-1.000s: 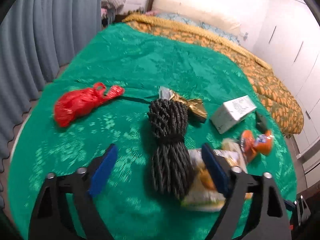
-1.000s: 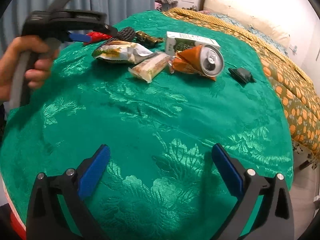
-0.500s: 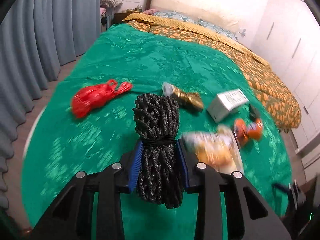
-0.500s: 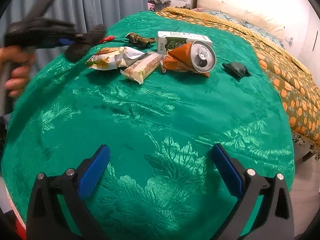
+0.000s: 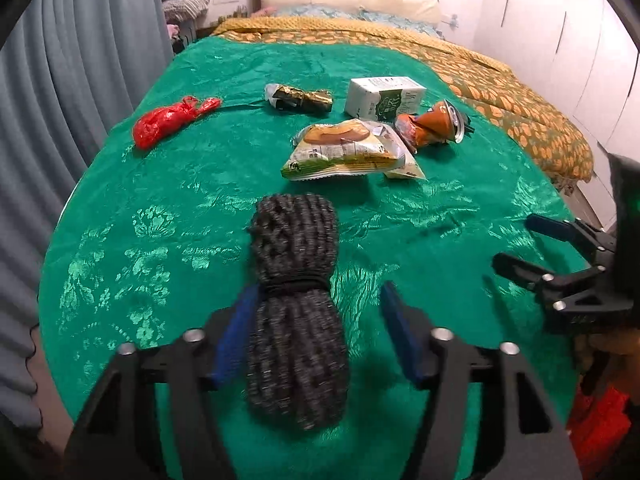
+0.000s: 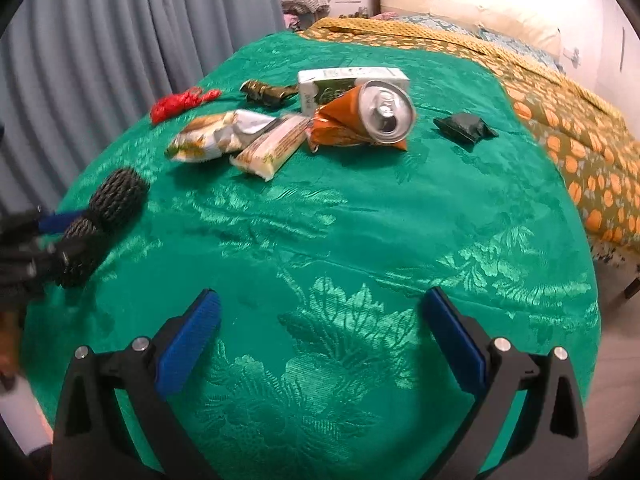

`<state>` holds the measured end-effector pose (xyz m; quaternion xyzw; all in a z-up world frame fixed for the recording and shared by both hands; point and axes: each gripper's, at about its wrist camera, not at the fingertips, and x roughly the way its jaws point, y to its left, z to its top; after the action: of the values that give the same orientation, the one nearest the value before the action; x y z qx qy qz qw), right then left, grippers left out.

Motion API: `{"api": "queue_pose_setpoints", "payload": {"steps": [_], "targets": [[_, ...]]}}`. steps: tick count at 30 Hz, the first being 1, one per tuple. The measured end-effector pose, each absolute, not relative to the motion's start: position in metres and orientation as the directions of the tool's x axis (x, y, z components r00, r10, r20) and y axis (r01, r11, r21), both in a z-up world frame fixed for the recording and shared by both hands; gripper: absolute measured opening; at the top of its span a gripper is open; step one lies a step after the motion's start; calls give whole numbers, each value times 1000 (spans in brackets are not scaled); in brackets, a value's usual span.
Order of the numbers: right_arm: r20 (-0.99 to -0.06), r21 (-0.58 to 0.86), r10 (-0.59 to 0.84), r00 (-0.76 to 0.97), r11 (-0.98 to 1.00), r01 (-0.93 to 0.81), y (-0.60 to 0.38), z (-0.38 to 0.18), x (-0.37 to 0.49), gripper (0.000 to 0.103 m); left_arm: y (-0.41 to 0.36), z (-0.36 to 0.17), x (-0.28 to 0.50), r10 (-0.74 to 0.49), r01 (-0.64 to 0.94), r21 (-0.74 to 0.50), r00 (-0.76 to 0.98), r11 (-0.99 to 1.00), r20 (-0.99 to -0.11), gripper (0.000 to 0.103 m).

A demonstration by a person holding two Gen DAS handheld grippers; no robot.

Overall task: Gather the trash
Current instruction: 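Return to the cloth and grasp the black rope bundle with the left tool, then grasp the beige snack bar wrapper with the right tool while the left tool holds the rope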

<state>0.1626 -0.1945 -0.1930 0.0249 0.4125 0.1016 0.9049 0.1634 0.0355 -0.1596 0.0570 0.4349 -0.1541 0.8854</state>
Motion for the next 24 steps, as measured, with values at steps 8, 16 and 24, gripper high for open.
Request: {"api": "queue_pose_setpoints", "payload": {"steps": [8, 16, 24], "targets": [[-746, 138, 243, 620, 967, -213, -179, -174, 198, 84, 42, -178, 176, -178, 283, -10, 575, 959, -798, 82], [-782, 163, 265, 564, 960, -225, -148, -178, 267, 63, 42, -181, 176, -157, 271, 7, 579, 963, -800, 86], [-787, 148, 264, 558, 958, -244, -139, -180, 277, 31, 41, -181, 176, -162, 273, 2, 576, 962, -801, 88]]}}
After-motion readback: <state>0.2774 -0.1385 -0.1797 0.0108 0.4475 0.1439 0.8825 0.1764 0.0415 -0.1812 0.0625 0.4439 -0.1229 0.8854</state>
